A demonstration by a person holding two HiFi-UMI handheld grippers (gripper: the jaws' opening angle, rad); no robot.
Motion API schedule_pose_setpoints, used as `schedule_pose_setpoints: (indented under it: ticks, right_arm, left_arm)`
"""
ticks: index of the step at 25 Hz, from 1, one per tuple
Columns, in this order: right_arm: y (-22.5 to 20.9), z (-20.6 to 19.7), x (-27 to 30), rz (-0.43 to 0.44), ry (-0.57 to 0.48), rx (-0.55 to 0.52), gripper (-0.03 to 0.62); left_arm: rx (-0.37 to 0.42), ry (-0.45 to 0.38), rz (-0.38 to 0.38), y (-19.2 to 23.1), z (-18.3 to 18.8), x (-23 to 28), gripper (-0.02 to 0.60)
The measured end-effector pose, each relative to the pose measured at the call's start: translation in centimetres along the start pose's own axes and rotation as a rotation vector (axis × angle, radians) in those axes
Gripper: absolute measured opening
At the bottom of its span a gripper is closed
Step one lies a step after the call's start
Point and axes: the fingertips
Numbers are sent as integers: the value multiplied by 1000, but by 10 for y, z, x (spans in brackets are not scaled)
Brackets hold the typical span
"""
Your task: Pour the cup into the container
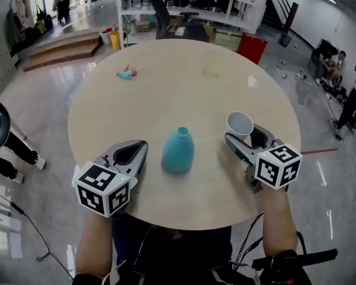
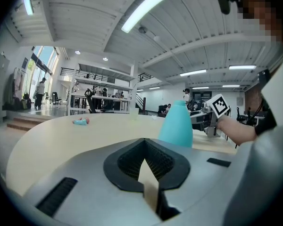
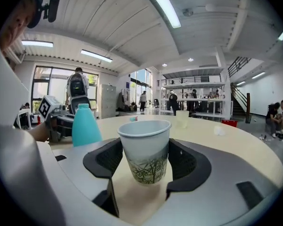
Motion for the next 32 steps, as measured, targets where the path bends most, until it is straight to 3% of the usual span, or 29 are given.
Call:
schedule_pose_setpoints:
  ticks: [8, 19, 23, 29, 32]
  right_arm:
    - [-13, -17, 6, -2, 47, 66, 304]
    - [-14, -21, 5, 5, 33, 115, 305]
    - [-19, -20, 1, -7, -2, 141, 313]
    - [-21, 2, -56, -73, -142, 166, 311]
    - [-14, 5, -65, -37, -149, 159, 310]
  left_arm:
    - [-2, 6, 3, -1, 3, -1, -8]
    - [-10, 23, -1, 5, 0, 4, -8]
    - [-7, 18, 0, 10, -4, 8, -8]
    - [9, -33, 18, 0, 4, -4, -8]
    - [8, -61, 63, 0, 8, -10, -8]
Point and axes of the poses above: the fingertips, and each gripper's own axes: x forward along the fingers, y to its left, z out of its top, and after that the axes turned 15 degrees about x, right-handed
